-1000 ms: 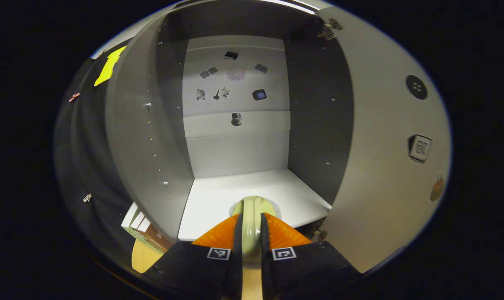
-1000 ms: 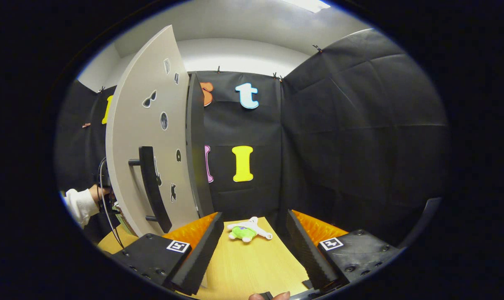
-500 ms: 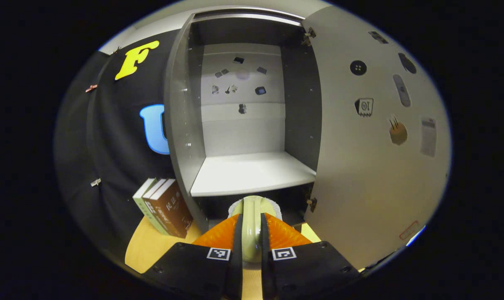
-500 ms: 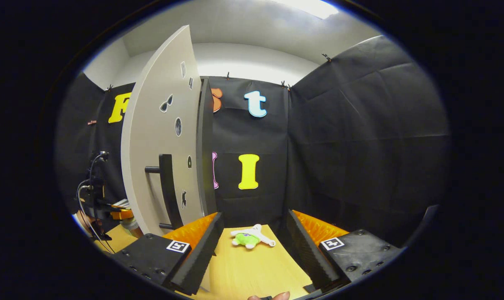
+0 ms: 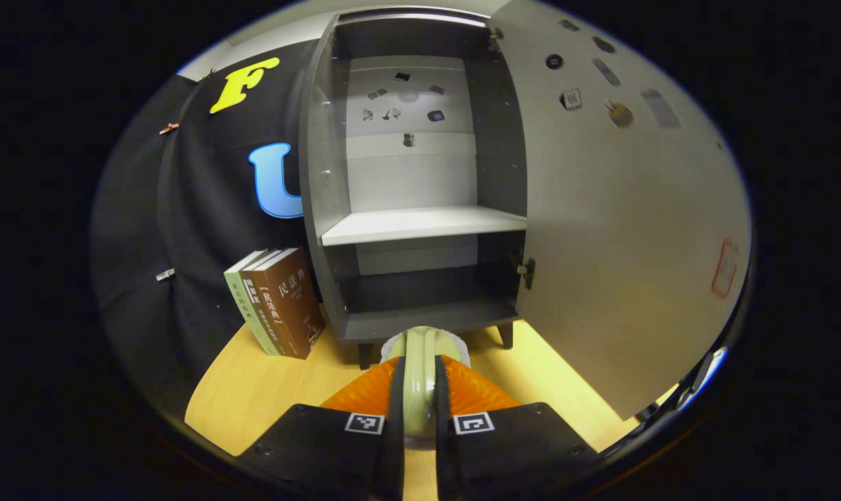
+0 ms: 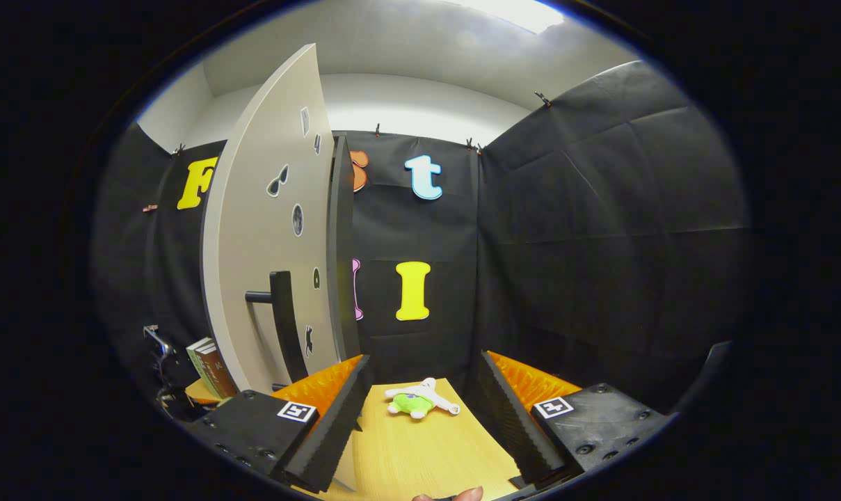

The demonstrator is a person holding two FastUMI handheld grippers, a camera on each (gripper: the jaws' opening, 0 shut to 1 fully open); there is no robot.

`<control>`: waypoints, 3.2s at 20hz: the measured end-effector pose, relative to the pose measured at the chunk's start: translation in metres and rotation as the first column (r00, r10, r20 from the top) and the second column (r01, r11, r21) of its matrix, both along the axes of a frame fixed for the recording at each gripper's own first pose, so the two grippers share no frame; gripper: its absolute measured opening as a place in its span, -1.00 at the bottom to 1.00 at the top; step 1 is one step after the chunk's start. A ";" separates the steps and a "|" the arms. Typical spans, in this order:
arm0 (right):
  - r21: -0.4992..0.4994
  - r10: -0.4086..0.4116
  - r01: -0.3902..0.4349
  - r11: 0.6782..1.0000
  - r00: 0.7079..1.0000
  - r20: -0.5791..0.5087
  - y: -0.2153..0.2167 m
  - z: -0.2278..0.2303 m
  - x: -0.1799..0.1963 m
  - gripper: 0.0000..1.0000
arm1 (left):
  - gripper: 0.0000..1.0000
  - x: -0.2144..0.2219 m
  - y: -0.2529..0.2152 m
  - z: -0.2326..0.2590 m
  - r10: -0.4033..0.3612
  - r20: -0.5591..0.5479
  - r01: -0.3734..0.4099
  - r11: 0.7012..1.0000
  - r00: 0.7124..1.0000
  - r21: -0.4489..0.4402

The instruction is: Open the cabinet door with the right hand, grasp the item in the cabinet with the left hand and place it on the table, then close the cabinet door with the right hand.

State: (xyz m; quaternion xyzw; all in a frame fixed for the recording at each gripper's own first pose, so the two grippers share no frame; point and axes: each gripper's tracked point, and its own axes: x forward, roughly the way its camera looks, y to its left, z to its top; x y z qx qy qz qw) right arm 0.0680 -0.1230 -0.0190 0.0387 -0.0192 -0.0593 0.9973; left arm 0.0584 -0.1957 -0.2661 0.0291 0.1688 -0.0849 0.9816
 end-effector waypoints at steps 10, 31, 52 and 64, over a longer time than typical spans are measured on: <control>-0.054 0.024 -0.023 0.998 1.000 0.019 0.003 0.004 0.005 0.94 | -0.55 -0.043 -0.038 -0.133 -0.031 -0.143 0.037 0.999 0.989 0.038; -0.048 0.047 -0.047 0.998 0.999 0.003 0.001 0.001 0.006 0.94 | 0.94 -0.073 -0.052 -0.192 -0.083 -0.237 0.083 0.997 0.968 -0.010; -0.026 0.071 -0.072 0.997 0.997 -0.034 0.021 0.001 0.016 0.94 | 0.93 -0.063 0.040 0.163 0.046 0.209 -0.026 0.995 0.977 -0.096; -0.051 0.069 -0.070 0.996 0.997 -0.023 0.042 0.003 0.016 0.92 | 0.89 -0.075 0.141 0.259 0.204 0.290 -0.153 0.970 0.935 -0.189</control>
